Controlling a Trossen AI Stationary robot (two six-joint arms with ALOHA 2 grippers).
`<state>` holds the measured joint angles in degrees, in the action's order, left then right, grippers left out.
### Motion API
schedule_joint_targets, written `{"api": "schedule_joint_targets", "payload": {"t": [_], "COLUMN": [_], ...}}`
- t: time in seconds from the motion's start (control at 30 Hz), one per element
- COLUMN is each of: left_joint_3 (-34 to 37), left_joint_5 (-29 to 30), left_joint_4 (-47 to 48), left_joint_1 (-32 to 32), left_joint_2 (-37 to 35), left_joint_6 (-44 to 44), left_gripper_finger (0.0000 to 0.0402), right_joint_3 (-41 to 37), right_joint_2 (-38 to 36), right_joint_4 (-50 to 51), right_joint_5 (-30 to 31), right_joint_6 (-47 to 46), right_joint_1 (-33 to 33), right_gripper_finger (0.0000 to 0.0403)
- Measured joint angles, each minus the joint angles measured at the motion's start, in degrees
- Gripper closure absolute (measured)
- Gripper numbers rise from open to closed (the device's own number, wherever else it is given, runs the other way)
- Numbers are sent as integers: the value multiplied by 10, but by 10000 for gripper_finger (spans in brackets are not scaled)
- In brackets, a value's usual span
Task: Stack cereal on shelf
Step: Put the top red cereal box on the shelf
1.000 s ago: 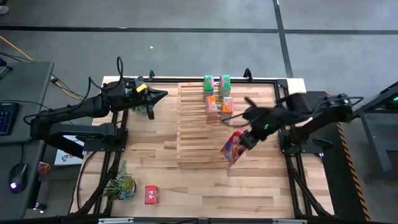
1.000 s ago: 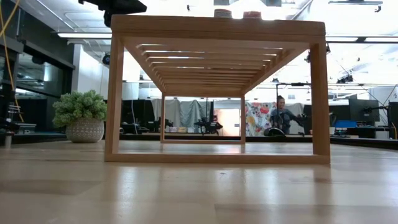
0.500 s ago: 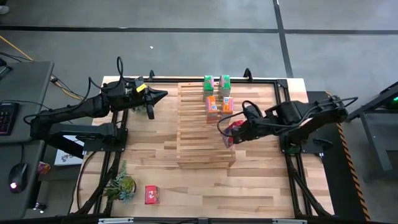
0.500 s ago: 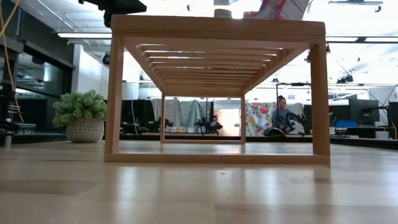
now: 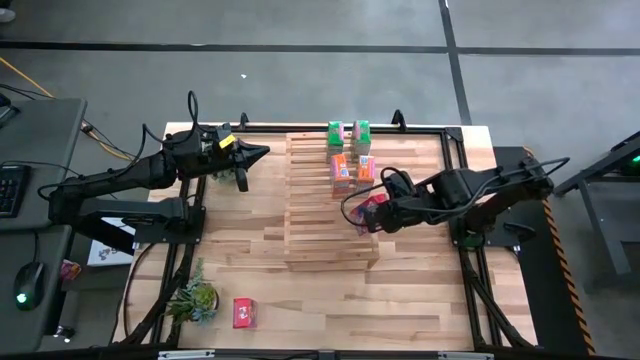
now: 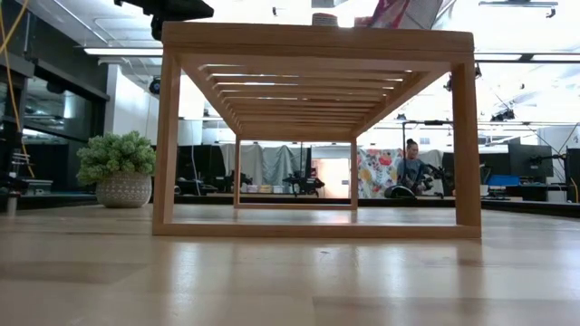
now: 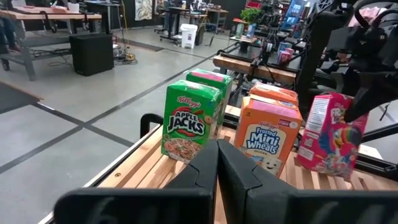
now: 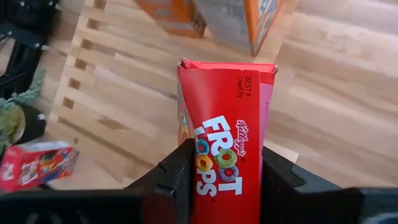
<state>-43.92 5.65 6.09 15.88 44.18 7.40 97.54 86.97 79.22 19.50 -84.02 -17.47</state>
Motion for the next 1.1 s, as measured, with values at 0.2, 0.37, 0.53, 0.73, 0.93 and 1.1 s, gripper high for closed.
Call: {"api": "schedule_joint_targets", "payload": {"t": [0.2,0.37,0.53,0.73,0.93,1.1], "left_joint_3": [0,0,0,0,0,0], "left_joint_5": [3,16,16,16,16,16], "left_joint_4": [0,0,0,0,0,0], "left_joint_1": [0,0,0,0,0,0], "left_joint_2": [0,0,0,0,0,1], "left_joint_6": [0,0,4,10,25,25], "left_gripper_finger": [401,401,401,401,401,401], "right_joint_3": [0,-1,-1,-1,-1,-1], "right_joint_2": [1,1,1,1,-9,-25], "right_joint_4": [-2,-9,-10,-12,-38,-55], "right_joint_5": [8,8,13,25,31,45], "right_joint_6": [4,6,7,19,55,61], "right_joint_1": [0,1,1,1,1,1], "right_gripper_finger": [283,280,244,197,186,187]}}
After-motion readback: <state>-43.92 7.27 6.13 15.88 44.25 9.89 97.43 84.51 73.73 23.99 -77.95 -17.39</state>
